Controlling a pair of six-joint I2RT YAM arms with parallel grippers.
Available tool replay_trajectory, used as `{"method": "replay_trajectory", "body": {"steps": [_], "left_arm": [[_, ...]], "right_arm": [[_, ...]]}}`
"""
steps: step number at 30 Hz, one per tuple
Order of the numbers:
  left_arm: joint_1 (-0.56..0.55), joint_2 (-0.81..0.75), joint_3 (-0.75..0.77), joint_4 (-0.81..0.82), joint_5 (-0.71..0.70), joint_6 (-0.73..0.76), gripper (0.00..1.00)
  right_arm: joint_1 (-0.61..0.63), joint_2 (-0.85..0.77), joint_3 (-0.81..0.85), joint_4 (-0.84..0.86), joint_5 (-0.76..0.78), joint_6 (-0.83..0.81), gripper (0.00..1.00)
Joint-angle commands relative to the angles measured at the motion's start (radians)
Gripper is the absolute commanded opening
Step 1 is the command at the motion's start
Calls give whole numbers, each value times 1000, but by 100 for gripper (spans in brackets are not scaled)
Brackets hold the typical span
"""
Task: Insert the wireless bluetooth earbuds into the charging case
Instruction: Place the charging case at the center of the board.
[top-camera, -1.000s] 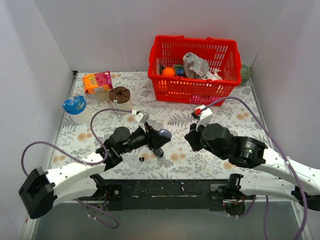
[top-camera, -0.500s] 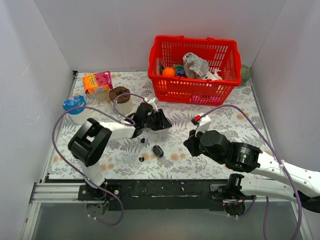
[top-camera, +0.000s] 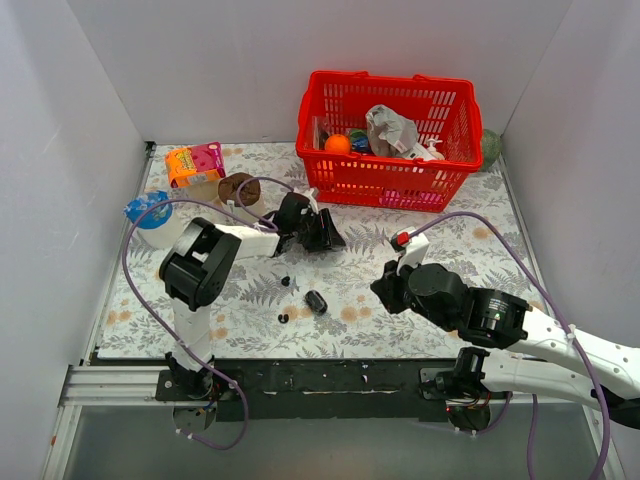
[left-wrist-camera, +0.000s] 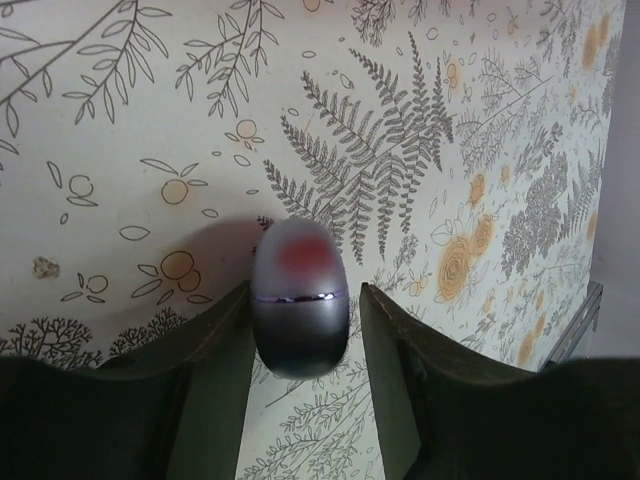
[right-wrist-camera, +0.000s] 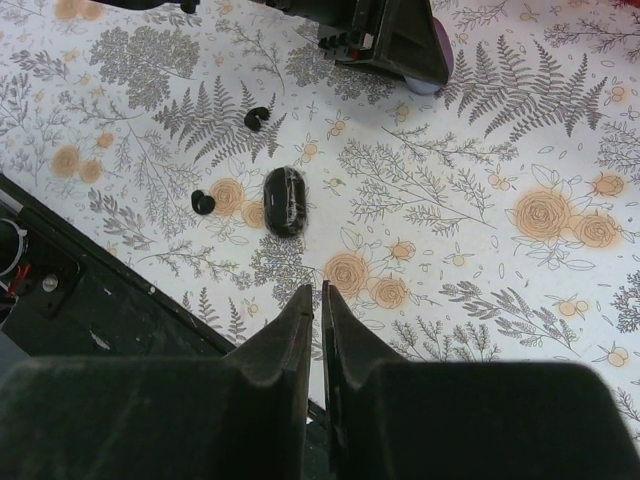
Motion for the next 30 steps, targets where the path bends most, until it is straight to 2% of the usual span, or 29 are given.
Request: {"method": "replay_trajectory", "body": {"steps": [1, 2, 4, 12, 13, 16, 18, 19, 20, 22, 23, 26, 27, 30], "left_arm": [[10, -44, -74, -108, 6, 32, 47], [12, -58, -86, -112, 7, 35, 48], [16, -105, -114, -128, 7, 42, 69], [35, -306, -106, -261, -51, 79, 75], [35, -357, -99, -301, -81, 82, 98], [32, -443, -73, -405, -179, 84, 98], [29, -556, -91, -439, -284, 81, 98], [27, -596, -109, -432, -324, 60, 98], [29, -683, -134, -421, -430, 30, 98], [30, -756, -218, -430, -511, -109, 98], [30, -815, -240, -451, -466, -99, 98], [32, -918, -381, -358, -346, -97, 98], [32, -978, -427, -326, -232, -103, 98], [-26, -1012, -430, -390, -221, -54, 96]], "right_arm": [[-5, -12, 19, 10, 35, -9, 15], [-4, -11, 19, 7, 38, -7, 15], [-5, -12, 16, 4, 38, -2, 15], [-5, -14, 10, 11, 20, 14, 15], [-5, -15, 7, 13, 20, 16, 16], [-4, -15, 4, 19, 23, 14, 16], [-4, -11, 1, 25, 26, 7, 16], [-4, -6, 1, 31, 28, 2, 16], [-5, 0, 0, 33, 29, -1, 17], [-5, 18, -4, 51, 22, -12, 22], [-4, 35, -7, 56, 20, -16, 28], [-4, 81, -8, 76, 15, -21, 36], [-4, 93, -10, 77, 17, -21, 37], [-5, 141, -28, 94, 14, -16, 37]]}}
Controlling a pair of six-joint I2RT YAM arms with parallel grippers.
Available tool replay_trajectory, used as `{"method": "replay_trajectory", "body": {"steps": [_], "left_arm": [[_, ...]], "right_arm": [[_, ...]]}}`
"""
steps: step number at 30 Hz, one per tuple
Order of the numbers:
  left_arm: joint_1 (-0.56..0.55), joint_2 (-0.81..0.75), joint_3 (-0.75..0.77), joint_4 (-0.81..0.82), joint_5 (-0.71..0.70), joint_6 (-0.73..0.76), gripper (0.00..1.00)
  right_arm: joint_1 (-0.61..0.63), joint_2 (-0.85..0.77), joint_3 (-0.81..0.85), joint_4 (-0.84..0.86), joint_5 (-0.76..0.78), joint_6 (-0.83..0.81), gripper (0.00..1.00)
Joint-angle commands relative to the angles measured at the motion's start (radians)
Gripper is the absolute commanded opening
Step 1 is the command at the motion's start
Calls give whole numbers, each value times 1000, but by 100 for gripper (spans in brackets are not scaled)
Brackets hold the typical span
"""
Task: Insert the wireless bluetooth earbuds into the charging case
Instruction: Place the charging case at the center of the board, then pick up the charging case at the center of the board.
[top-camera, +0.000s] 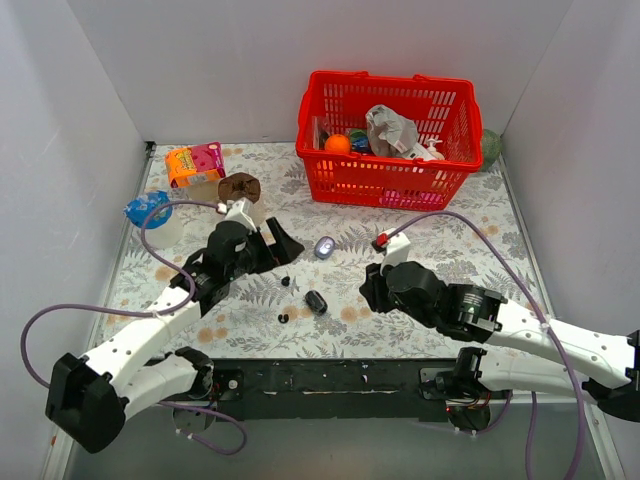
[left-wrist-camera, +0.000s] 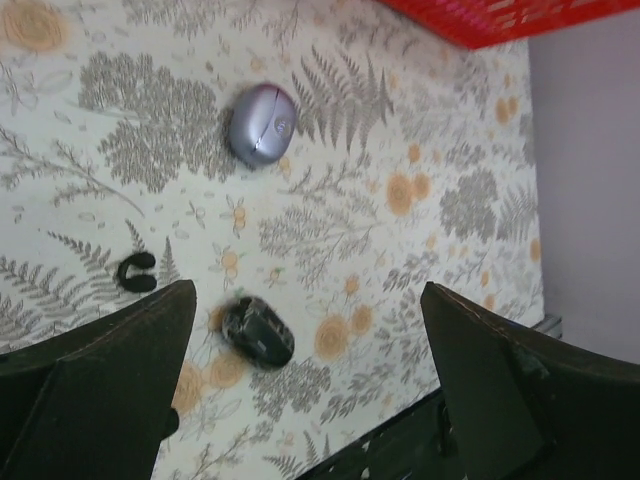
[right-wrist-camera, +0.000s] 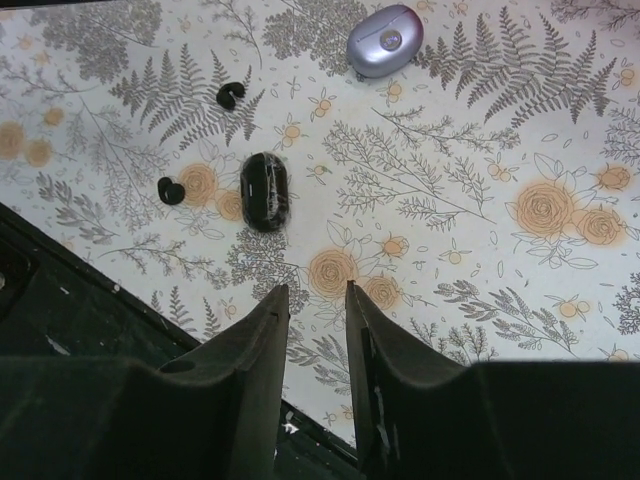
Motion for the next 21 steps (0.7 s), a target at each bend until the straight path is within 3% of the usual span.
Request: {"method": "replay_trajectory", "body": {"steps": [1, 4, 7, 15, 21], "left_arm": [[-125, -31, -20, -77, 61, 39, 96], [-270, 35, 30, -173, -26, 99, 98], [-327, 104, 58, -238, -57, 147, 98], [-355, 213, 156, -359, -77, 320, 98], [-365, 262, 175, -321, -48, 516, 98]], "right_arm": [[-2, 54, -30, 65, -6, 6, 36], [-2, 76, -48, 70, -10, 34, 34], [-2, 71, -60, 62, -19, 52, 33], [-2, -40, -68, -4, -21, 52, 33], [-2, -114, -47, -76, -58, 19, 33]]}}
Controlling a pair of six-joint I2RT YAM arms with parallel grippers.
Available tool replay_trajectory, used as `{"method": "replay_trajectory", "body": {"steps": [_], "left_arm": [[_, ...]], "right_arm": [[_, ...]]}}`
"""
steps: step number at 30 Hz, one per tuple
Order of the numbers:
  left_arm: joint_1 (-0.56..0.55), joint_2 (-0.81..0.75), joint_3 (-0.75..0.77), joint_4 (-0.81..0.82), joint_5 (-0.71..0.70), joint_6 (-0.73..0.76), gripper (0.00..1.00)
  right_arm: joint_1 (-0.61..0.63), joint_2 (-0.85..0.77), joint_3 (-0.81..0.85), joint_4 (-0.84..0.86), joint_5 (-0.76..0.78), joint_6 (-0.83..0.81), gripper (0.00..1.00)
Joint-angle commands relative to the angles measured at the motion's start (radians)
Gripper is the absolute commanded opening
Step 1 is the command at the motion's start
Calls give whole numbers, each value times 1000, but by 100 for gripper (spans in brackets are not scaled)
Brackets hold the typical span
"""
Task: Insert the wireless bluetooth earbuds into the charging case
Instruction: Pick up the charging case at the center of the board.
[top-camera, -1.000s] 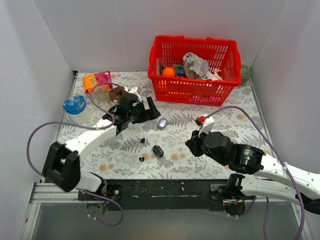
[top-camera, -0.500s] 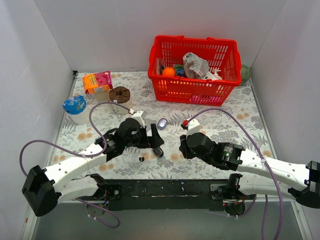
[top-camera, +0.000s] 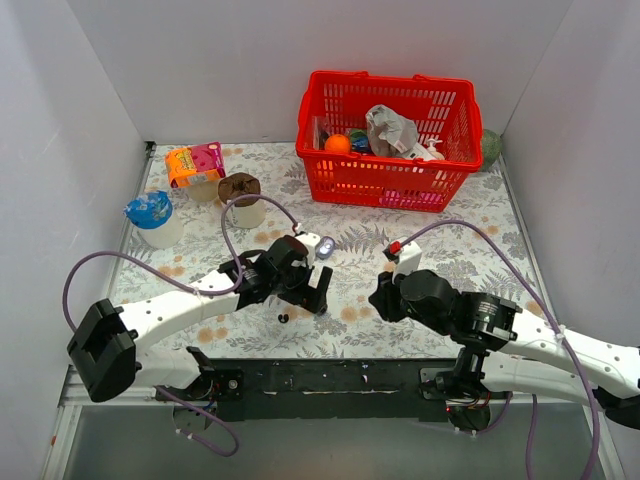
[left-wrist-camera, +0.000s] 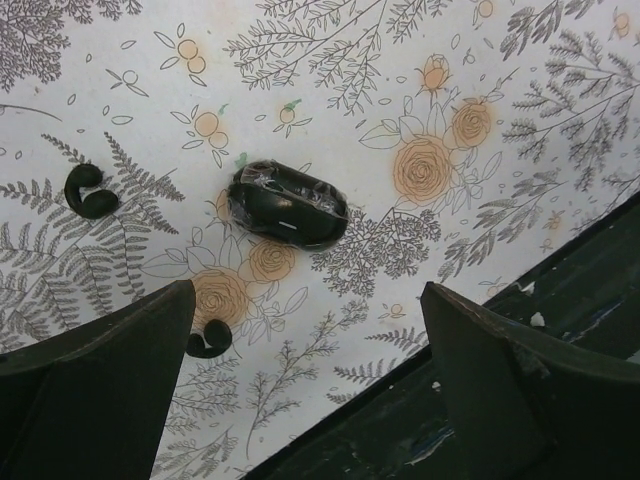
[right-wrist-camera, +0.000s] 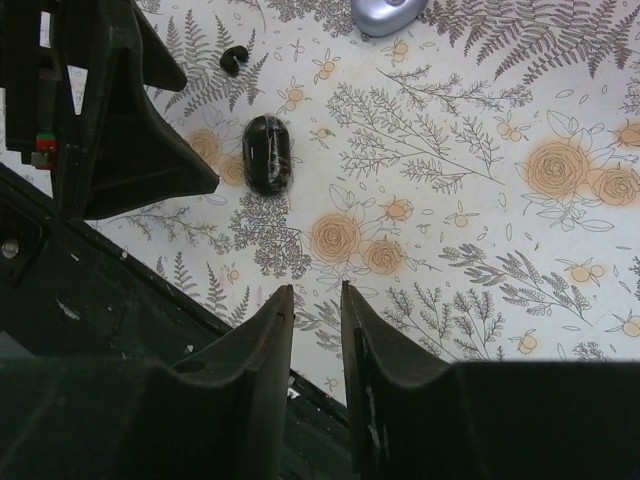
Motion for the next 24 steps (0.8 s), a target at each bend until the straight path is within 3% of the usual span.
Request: {"method": "replay_trajectory", "body": {"steps": [1, 5, 14, 24], "left_arm": [[-10, 32, 41, 6, 16, 192, 98], [-11, 99, 75, 6, 71, 284, 98], [-20, 262, 113, 9, 99, 327, 98], [-20, 363, 125, 34, 96, 379, 91]], "right_arm": [[-2, -48, 31, -59, -25, -23, 33], [-2, -70, 33, -93, -40, -24, 33], [-2, -93, 36, -98, -45, -23, 33], [0, -93, 37, -102, -42, -10, 33]]}}
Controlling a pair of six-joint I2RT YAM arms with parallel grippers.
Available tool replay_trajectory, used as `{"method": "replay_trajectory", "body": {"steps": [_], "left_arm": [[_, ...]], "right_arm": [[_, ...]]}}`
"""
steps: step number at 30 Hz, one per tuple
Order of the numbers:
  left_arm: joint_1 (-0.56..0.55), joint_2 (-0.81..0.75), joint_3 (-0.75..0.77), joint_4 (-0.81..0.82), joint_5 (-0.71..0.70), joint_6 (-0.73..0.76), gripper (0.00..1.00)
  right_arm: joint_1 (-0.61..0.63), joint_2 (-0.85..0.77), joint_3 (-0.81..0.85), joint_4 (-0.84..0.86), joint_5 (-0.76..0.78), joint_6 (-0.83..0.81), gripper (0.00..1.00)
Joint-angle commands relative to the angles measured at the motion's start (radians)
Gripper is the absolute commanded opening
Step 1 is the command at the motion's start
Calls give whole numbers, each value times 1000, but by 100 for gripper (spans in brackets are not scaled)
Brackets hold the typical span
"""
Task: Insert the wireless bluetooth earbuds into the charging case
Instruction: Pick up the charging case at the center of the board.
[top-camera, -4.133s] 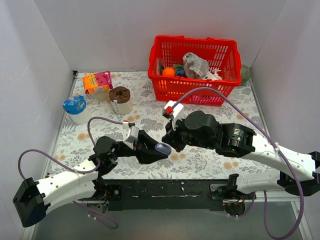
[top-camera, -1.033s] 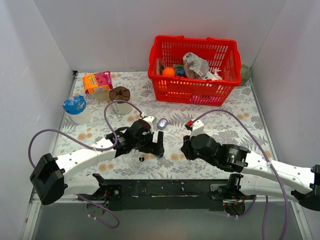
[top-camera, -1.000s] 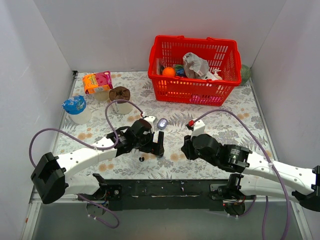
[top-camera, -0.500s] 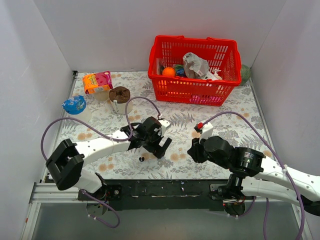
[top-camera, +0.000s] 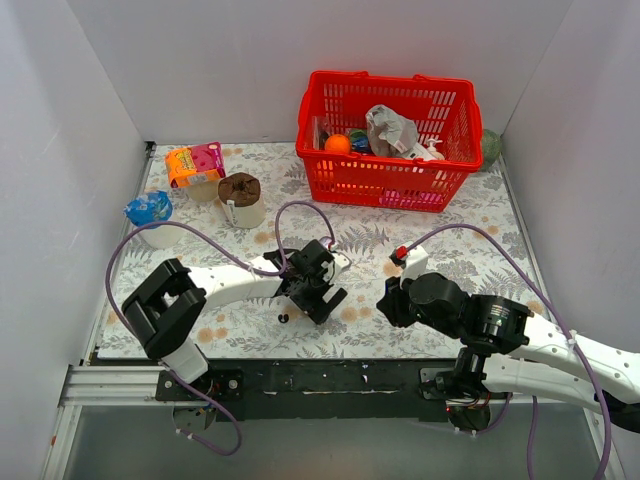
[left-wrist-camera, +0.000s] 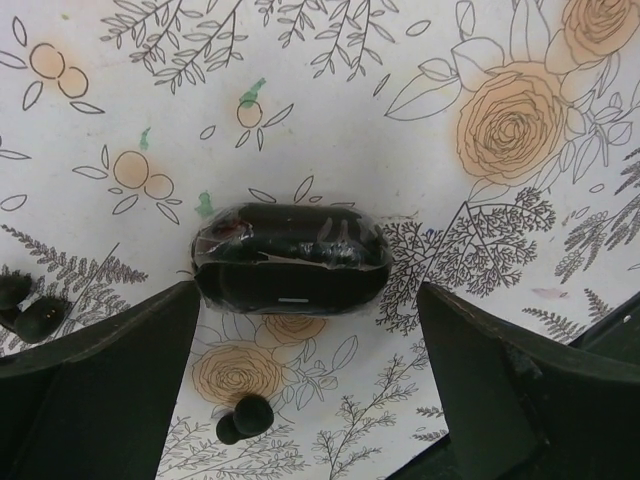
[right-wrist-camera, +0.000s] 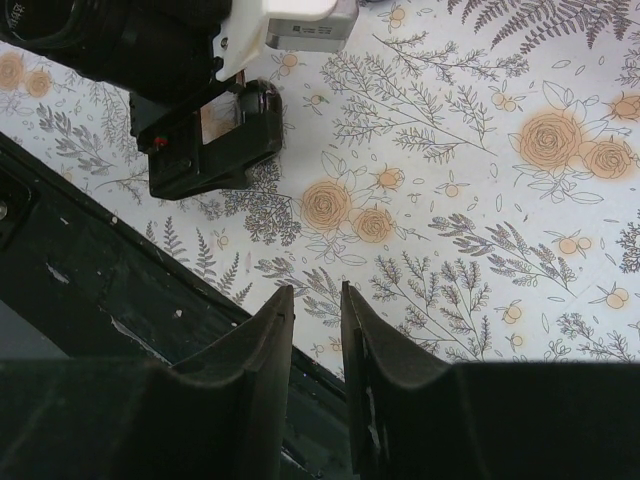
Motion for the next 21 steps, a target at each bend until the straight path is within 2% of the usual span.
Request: {"method": "replay_trajectory", "body": {"steps": [1, 17, 19, 21], "left_arm": [[-2, 9, 38, 28, 6, 38, 91], [-1, 28, 33, 10, 5, 54, 82], [-2, 28, 28, 8, 9, 54, 79], [-2, 32, 18, 8, 22, 54, 67]], "right_arm": [[-2, -13, 36, 12, -1, 5, 33], [0, -20, 20, 9, 7, 9, 33], [0, -22, 20, 9, 8, 13, 33], [0, -22, 20, 9, 7, 14, 33]]}}
